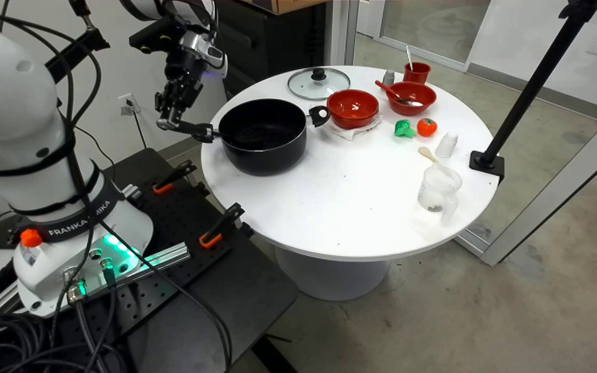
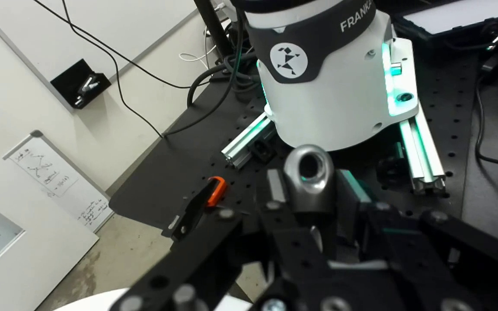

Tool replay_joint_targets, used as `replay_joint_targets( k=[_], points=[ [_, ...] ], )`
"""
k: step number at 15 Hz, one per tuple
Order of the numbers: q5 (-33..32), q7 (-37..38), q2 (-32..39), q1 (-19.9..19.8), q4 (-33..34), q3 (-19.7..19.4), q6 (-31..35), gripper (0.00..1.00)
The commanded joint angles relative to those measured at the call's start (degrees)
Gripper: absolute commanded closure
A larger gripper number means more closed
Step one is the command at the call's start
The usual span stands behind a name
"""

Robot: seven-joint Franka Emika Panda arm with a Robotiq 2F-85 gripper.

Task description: Pick the cooking spoon and stir the pot

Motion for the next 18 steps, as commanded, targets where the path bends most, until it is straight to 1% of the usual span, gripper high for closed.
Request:
replay_joint_targets(
  k=[1,5,10,13,18],
  points=[
    [0.4,-1.5,-1.8,-2.3,-1.5,-1.9,-0.6,0.92],
    [0.6,-0.9,-1.0,-5.0,0.1,-4.5,-0.6,0.92],
    [0.9,0.2,0.3,-7.1,5.2,-6.7,-0.6,0.92],
    [1.1,0.7,1.3,-6.9,8.8,-6.6,-0.7,0.92],
    [1.4,1.7,3.2,-4.9,13.1,-5.2,-0.6,0.92]
  ],
)
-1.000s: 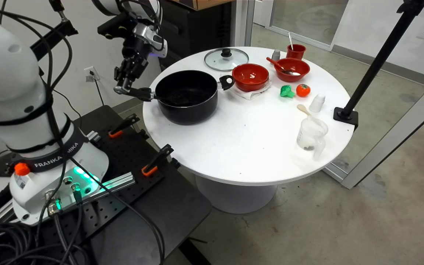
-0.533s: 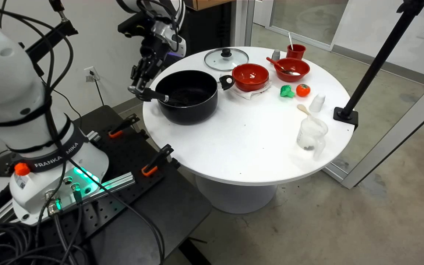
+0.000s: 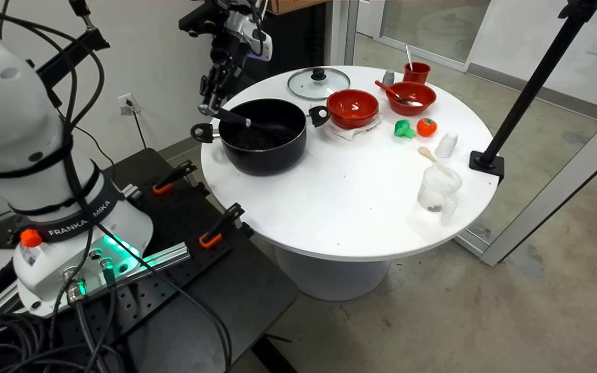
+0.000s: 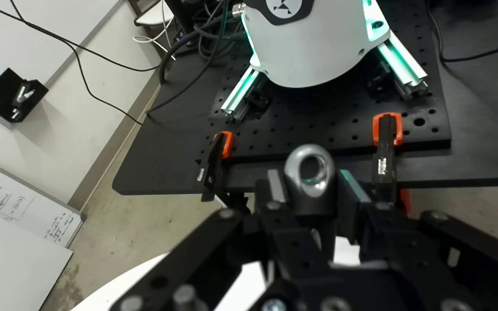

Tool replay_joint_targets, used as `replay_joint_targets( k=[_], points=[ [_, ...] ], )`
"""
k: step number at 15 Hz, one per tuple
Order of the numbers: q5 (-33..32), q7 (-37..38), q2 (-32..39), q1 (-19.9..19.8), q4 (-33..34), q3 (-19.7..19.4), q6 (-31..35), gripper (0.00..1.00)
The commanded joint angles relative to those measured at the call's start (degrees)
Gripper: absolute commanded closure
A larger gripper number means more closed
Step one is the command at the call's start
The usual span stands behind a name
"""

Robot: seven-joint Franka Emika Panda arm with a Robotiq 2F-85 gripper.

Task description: Pick the cooking spoon and stir the pot

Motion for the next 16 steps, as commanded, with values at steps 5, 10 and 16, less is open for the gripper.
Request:
replay_joint_targets(
  k=[5,10,16],
  points=[
    [-1.3,6.2,3.3,4.9,4.8,0.8,-1.2,0.92],
    [-2.0,5.5,2.8,8.3,3.5,3.2,-0.6,0.92],
    [-1.5,2.9,0.7,9.4,-1.1,5.2,0.8,0.92]
  ],
)
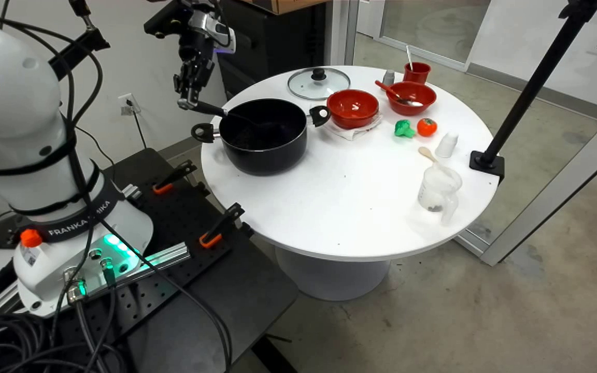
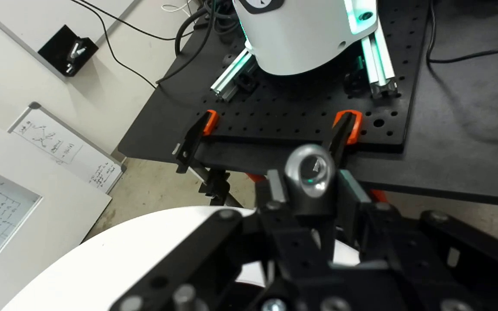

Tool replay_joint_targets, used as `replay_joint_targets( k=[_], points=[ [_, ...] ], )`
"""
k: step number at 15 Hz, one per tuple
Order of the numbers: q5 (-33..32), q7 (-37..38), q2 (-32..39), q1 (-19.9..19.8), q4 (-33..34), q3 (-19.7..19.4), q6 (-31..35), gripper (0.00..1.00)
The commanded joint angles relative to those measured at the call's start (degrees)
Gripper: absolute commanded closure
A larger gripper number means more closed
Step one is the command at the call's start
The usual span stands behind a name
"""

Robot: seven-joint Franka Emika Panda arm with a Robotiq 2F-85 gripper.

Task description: Pick the cooking spoon and stir the pot

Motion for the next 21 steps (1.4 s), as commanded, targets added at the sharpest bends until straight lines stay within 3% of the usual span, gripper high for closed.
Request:
replay_joint_targets(
  k=[1,10,21],
  points=[
    [-0.5,-2.5,-2.7,-0.1,-4.7,0.7,1.1,0.92],
    [-1.1,-2.9,-8.0,-2.8,-12.6,-0.4,3.8,0.92],
    [-1.1,-1.1,-7.5,-4.6,-7.6,-1.1,5.2,0.92]
  ],
)
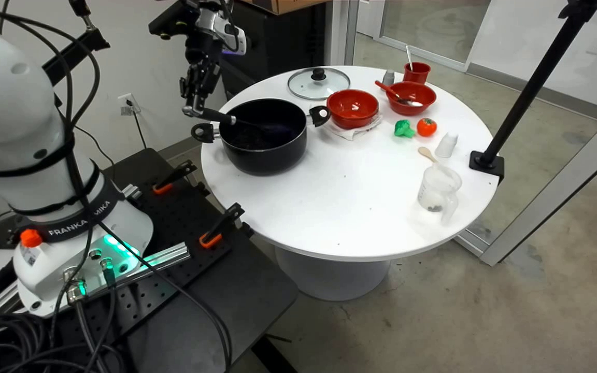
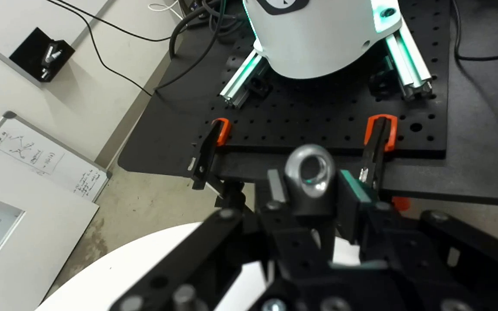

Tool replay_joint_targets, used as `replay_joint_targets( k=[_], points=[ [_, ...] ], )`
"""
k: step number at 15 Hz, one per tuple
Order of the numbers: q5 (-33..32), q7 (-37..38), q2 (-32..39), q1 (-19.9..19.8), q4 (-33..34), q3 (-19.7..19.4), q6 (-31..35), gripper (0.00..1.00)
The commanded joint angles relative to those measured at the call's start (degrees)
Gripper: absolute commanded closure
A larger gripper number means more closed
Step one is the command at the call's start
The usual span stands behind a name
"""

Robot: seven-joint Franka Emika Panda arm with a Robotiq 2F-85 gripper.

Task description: Pick the cooking spoon and stir the pot

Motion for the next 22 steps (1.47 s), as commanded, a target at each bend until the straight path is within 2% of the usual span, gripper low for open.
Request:
replay_joint_targets(
  k=[1,11,17,22],
  points=[
    [-0.3,0.9,0.5,0.7,1.5,0.5,0.6,0.92],
    [-0.3,-0.9,1.6,3.2,-1.8,3.1,1.3,0.92],
    [-0.1,-2.2,0.5,2.0,-6.1,2.5,1.5,0.92],
    [-0.2,-1.8,0.3,0.1,-6.1,0.6,1.3,0.92]
  ],
)
